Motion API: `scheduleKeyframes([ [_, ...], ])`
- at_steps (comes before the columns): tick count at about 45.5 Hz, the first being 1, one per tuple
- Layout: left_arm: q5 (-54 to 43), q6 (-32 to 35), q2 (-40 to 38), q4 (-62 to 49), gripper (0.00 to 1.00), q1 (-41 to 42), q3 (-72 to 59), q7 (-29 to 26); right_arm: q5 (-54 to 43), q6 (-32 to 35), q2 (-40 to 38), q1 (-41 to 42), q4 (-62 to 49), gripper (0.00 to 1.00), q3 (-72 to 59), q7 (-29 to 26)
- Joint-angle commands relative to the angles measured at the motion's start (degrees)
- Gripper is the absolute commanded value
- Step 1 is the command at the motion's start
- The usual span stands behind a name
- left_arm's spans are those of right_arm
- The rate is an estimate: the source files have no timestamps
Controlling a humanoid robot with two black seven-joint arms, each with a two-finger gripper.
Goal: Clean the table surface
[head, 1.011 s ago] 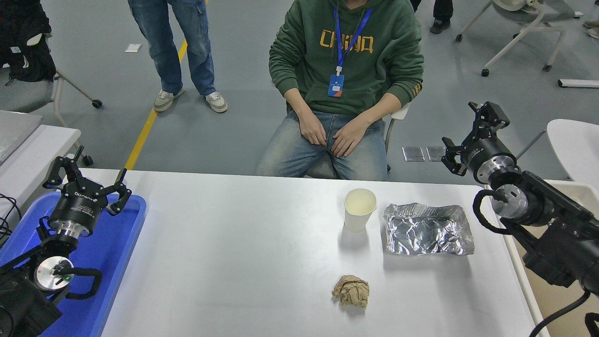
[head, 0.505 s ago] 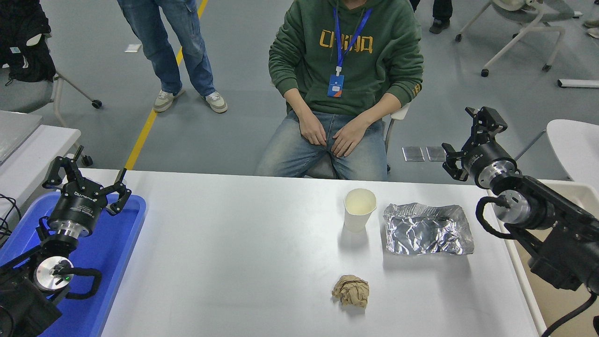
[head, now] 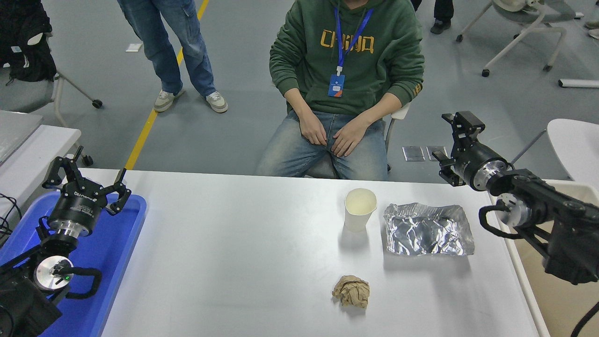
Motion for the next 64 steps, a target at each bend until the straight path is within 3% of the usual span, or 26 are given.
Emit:
scheduleKeyframes([
  [1, 0.0, 0.0, 0.0, 0.0, 1.00, 0.0, 0.0, 0.0, -15.6, 0.3, -1.5, 3.5, 1.8, 1.00, -8.4, 0.0],
  [11, 0.0, 0.0, 0.0, 0.0, 1.00, 0.0, 0.0, 0.0, -28.2, 0.3, 0.4, 9.8, 2.5, 1.00, -21.5, 0.0],
  [28, 0.0, 0.0, 0.0, 0.0, 1.00, 0.0, 0.0, 0.0, -34.5, 0.4, 7.5, 16.0, 3.4, 1.00, -40.1, 0.0],
  [64, 0.0, 0.0, 0.0, 0.0, 1.00, 0.0, 0.0, 0.0, -33.8, 4.6, 12.9, 16.6, -1.4, 1.00, -42.4, -4.1],
])
